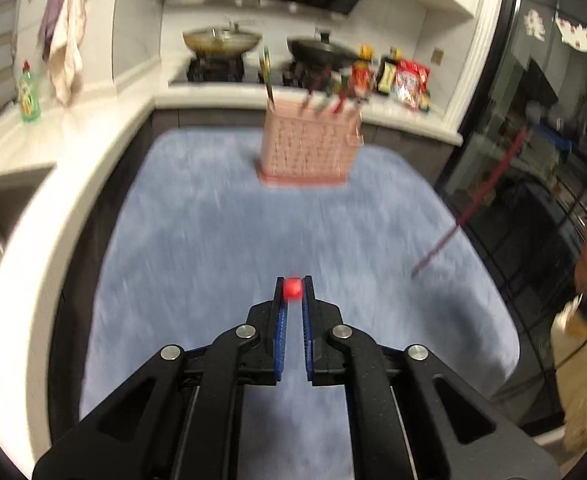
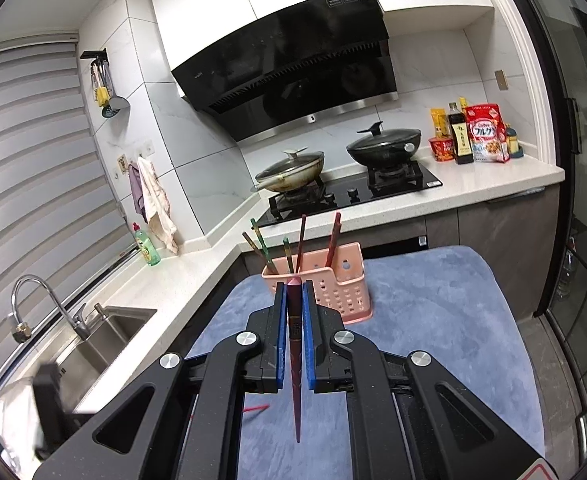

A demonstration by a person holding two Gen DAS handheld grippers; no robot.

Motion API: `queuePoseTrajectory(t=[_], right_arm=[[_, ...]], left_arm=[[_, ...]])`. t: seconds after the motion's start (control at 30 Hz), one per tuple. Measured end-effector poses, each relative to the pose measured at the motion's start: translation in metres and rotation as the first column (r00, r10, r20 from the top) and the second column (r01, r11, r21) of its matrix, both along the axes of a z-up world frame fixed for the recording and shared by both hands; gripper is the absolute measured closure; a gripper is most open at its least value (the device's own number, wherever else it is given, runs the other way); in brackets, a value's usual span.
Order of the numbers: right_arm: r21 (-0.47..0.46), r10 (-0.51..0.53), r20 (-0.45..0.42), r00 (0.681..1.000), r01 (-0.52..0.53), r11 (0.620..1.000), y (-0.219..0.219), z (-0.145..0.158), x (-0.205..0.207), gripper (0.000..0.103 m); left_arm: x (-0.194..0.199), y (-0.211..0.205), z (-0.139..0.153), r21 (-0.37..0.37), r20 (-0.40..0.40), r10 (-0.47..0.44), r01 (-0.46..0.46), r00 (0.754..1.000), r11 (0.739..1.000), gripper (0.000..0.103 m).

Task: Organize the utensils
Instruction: 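Carry both held chopsticks up to the pink holder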

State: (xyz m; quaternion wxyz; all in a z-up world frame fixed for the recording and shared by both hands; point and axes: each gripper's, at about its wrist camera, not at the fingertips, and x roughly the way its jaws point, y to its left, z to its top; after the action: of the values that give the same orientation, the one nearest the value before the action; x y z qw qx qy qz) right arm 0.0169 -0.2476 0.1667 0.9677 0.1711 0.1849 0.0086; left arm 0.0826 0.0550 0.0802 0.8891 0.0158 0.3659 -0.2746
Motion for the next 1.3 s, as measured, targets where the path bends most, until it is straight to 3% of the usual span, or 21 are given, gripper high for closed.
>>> queuePoseTrajectory(t=[0.47, 0.77, 1.03, 1.3], right_arm=[[0.047, 0.005, 0.044, 0.999, -0.007, 0.999, -0.029, 0.028, 0.089, 0.095], [0.031, -0.047, 0.121, 0.991, 0.044, 0.999, -0.044, 0.055, 0.169, 0.095], [0.017, -0.080, 0.137, 0.987, 0.078, 0.997, -0.053, 0.050, 0.229, 0.095], [0.016, -0.065, 0.039, 0.997, 0.064, 0.998, -0.051, 0.004, 0.269, 0.095]], left_arm=[[0.102, -0.054, 0.098, -0.068, 0.172, 0.068, -0.057, 0.983, 0.996, 0.096], [0.176, -0.089, 0.159, -0.215, 0.273, 0.150, -0.092, 0.950, 0.972, 0.096], [0.234, -0.121, 0.153, -0.208, 0.295, 0.192, -0.133, 0.936, 0.969, 0.096], [0.264, -0.142, 0.106, -0.170, 0.222, 0.166, -0.130, 0.961, 0.977, 0.096]])
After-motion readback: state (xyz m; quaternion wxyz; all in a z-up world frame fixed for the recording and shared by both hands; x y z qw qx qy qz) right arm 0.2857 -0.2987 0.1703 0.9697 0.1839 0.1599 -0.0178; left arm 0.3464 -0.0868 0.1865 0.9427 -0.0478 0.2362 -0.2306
